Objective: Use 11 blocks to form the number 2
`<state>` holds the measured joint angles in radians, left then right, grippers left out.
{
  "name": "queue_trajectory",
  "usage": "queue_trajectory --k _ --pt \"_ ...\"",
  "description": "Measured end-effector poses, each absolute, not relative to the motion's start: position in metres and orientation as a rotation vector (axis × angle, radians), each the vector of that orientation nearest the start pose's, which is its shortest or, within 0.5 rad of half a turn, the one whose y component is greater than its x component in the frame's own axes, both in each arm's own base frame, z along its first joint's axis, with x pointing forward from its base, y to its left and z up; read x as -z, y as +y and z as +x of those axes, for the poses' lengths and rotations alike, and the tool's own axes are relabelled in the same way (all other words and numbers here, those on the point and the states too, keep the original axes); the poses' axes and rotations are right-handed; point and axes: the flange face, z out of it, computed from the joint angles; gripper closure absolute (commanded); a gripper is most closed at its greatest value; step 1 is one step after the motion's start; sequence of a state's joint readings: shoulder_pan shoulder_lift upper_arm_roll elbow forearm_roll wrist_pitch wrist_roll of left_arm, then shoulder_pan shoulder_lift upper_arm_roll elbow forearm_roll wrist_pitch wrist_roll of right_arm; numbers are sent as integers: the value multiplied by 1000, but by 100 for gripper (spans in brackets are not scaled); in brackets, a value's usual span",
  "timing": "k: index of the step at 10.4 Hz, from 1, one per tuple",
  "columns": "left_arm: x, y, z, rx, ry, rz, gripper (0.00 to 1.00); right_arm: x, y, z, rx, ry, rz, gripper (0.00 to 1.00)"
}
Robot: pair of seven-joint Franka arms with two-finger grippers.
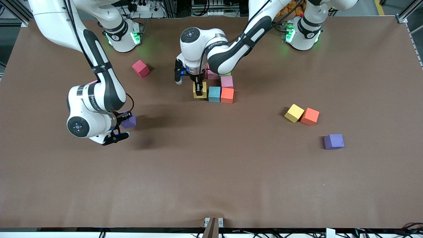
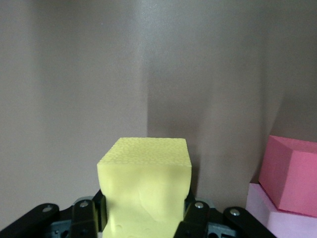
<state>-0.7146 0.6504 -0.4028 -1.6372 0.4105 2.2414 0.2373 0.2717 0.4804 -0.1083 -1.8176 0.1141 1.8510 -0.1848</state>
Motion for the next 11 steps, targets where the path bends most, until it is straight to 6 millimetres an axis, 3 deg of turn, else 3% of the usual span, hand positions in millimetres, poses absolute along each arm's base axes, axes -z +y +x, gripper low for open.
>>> queue_trajectory --k 11 --pt "-232 -597 336 13 2153 -2198 60 -239 111 579 -764 -282 -3006 100"
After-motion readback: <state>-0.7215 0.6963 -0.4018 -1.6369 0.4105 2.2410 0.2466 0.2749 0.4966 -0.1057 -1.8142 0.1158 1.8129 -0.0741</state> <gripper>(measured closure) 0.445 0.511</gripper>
